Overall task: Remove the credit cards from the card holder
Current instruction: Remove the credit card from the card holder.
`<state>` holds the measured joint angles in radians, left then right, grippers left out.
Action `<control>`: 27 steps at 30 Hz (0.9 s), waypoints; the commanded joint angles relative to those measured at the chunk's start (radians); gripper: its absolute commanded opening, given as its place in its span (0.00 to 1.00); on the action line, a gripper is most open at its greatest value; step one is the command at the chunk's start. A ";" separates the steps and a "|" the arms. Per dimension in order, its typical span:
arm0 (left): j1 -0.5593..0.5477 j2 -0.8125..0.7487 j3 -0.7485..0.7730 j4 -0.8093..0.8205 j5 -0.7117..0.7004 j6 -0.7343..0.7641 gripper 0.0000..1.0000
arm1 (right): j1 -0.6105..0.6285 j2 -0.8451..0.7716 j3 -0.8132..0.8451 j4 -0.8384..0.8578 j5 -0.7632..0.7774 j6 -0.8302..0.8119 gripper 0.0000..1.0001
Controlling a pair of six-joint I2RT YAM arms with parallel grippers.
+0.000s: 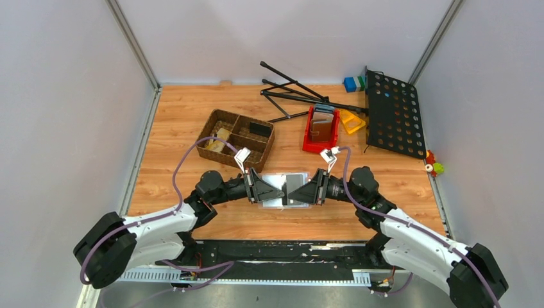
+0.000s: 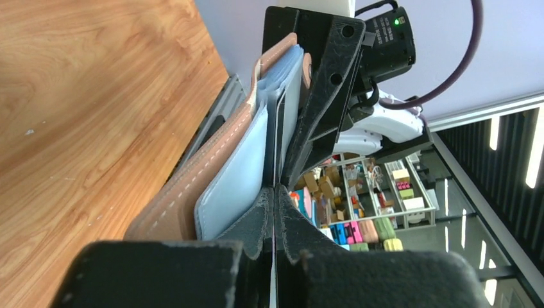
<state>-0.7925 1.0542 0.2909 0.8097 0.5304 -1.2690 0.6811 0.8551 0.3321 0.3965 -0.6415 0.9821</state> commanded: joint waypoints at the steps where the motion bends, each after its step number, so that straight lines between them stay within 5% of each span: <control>1: 0.005 -0.046 0.026 0.044 0.024 0.001 0.00 | -0.020 -0.075 -0.009 0.077 0.058 0.052 0.25; 7: 0.027 -0.086 0.021 -0.019 0.029 0.025 0.00 | -0.040 -0.136 -0.021 0.024 0.061 0.049 0.31; 14: 0.032 -0.075 0.020 -0.003 0.046 0.018 0.00 | -0.043 -0.106 -0.020 0.040 0.048 0.061 0.07; 20: 0.030 -0.026 0.027 0.084 0.087 -0.019 0.35 | -0.042 -0.045 -0.015 0.118 0.000 0.089 0.00; 25: 0.030 -0.010 0.030 0.062 0.084 -0.017 0.37 | -0.042 -0.038 -0.019 0.143 -0.004 0.104 0.00; 27: 0.030 -0.006 0.031 0.055 0.086 -0.012 0.29 | -0.042 -0.035 -0.019 0.146 -0.007 0.104 0.00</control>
<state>-0.7624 1.0420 0.2909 0.8211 0.5964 -1.2831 0.6426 0.8207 0.3073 0.4374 -0.6304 1.0649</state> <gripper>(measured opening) 0.358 0.165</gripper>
